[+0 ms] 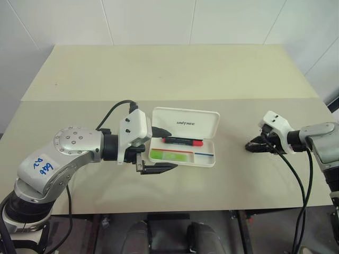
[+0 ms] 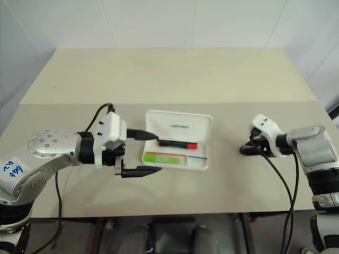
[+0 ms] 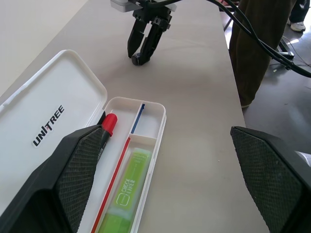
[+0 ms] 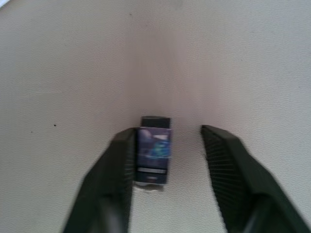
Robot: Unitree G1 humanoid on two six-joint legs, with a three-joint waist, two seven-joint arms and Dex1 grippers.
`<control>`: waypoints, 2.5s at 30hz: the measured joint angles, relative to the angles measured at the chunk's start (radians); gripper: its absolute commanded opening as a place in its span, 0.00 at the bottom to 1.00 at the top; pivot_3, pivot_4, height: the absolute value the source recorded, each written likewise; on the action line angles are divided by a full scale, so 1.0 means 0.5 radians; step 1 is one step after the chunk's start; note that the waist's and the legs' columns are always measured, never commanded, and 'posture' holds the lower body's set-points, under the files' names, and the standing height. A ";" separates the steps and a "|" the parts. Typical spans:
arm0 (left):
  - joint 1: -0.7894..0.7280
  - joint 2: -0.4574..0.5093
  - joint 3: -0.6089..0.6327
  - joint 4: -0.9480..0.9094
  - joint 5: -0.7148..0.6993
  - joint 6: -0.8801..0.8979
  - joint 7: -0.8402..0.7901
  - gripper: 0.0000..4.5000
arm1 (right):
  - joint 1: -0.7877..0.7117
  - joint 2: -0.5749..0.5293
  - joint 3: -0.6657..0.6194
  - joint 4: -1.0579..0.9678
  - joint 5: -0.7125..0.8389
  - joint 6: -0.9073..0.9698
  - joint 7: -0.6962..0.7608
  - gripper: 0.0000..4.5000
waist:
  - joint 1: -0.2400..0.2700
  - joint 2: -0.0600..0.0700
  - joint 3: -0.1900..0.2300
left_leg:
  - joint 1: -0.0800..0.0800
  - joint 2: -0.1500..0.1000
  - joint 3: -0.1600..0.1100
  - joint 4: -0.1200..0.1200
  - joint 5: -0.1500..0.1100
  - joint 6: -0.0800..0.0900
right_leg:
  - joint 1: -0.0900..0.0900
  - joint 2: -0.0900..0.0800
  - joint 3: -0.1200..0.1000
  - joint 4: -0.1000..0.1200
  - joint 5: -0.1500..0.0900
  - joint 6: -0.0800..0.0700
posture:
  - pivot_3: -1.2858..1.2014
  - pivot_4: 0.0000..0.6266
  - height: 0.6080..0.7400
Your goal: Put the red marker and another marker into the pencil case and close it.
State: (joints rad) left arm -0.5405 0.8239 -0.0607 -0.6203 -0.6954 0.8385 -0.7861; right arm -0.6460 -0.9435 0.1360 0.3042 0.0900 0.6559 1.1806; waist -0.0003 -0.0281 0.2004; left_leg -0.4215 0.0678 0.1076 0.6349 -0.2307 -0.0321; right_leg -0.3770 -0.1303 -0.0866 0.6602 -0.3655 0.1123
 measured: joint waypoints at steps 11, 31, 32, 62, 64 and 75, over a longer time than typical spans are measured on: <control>0.001 0.011 0.005 0.009 0.024 -0.002 -0.005 1.00 | -0.162 -0.092 -0.393 -0.570 0.613 0.093 0.356 0.08 | 0.007 0.006 0.003 | 0.000 0.002 -0.003 -0.005 0.000 0.000 | 0.000 0.002 -0.002 -0.003 0.000 0.000 | 0.52 0.24 1.00; 0.072 0.044 0.015 0.012 0.094 0.000 0.003 1.00 | 0.075 0.083 0.120 -1.010 0.587 -0.099 0.386 0.08 | 0.006 0.003 0.002 | -0.002 0.002 0.001 0.017 -0.011 0.007 | 0.003 0.001 0.005 -0.001 0.003 0.005 | 0.52 0.24 1.00; 0.075 0.044 0.016 0.011 0.094 0.002 0.009 1.00 | 0.066 0.102 0.139 -0.977 0.555 -0.125 0.377 0.08 | 0.003 0.003 0.002 | -0.002 0.002 0.001 0.017 -0.011 0.007 | 0.003 0.002 0.005 -0.001 0.003 0.005 | 0.52 0.24 1.00; 0.079 0.045 0.044 -0.005 0.093 0.041 0.062 1.00 | -0.147 0.347 0.365 -0.660 0.163 -0.352 0.350 0.93 | -0.001 0.003 0.002 | -0.002 0.002 0.002 0.016 -0.011 0.007 | 0.003 0.002 0.006 -0.001 0.003 0.005 | 0.52 0.24 1.00; 0.078 0.042 0.053 -0.005 0.090 0.040 0.062 1.00 | -0.147 0.345 0.365 -0.660 0.156 -0.352 0.355 0.99 | -0.001 0.003 0.002 | -0.002 0.002 0.002 0.016 -0.011 0.007 | 0.003 0.002 0.006 -0.001 0.003 0.005 | 0.52 0.24 1.00; -0.351 0.043 0.445 0.559 -0.034 -0.013 0.014 1.00 | -0.169 0.327 -0.217 -0.742 0.878 -0.040 0.501 0.99 | 0.005 0.003 0.002 | -0.002 0.002 0.001 0.018 -0.011 0.008 | 0.004 0.002 0.004 0.000 0.003 0.005 | 0.52 0.24 1.00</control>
State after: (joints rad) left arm -0.7163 0.8454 0.1619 -0.3406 -0.7126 0.8321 -0.7790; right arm -0.7307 -0.7800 0.0274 -0.0670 0.5288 0.6361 1.4311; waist 0.0023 -0.0268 0.2014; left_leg -0.4223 0.0688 0.1082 0.6437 -0.2363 -0.0282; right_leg -0.3751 -0.1294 -0.0848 0.6603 -0.3641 0.1148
